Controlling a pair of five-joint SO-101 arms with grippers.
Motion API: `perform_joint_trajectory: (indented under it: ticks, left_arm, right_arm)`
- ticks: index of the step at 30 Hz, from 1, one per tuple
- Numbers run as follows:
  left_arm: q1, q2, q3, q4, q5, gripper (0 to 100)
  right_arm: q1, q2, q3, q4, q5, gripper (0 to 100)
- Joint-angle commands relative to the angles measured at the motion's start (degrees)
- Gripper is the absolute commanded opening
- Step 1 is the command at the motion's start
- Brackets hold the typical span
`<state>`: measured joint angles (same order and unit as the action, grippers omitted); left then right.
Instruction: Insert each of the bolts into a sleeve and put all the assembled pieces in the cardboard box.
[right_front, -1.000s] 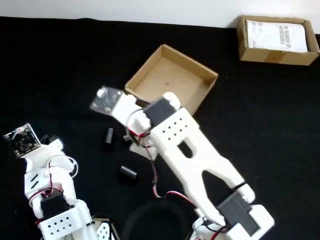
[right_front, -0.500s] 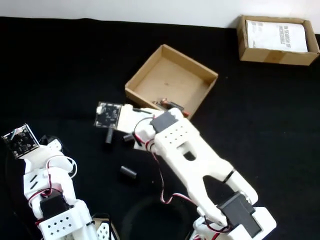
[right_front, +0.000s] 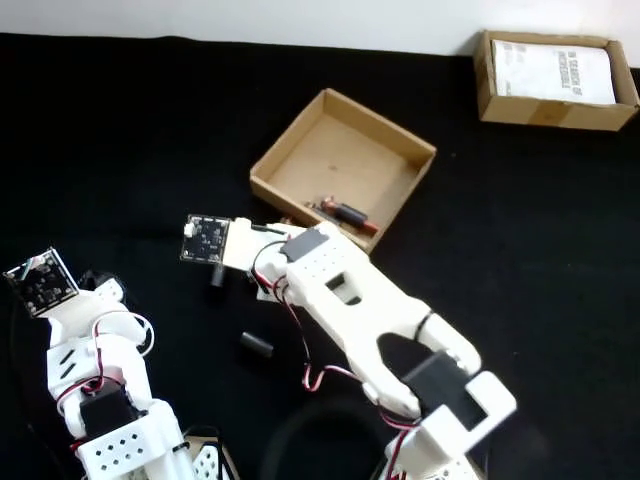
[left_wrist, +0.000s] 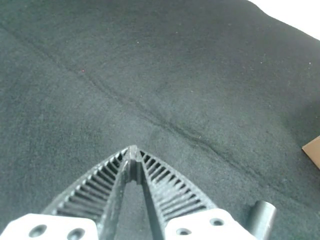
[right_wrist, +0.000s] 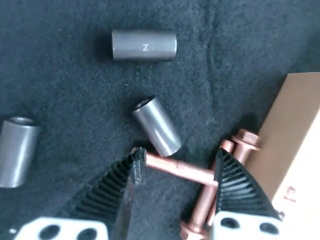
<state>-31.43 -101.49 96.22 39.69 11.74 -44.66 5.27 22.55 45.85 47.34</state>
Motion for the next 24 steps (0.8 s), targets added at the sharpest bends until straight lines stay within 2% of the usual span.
perform_joint_trajectory:
  ticks: [1, 24]
  left_arm:
    - [-0.7, -0.3, 1.1, 0.0, 0.1, 1]
    - [-0.7, -0.3, 1.1, 0.0, 0.1, 1]
  right_arm:
    - [-0.5, 2.1, -4.2, -0.9, 0.8, 20.1]
    - [-2.3, 21.9, -20.3, -0.9, 0.8, 19.9]
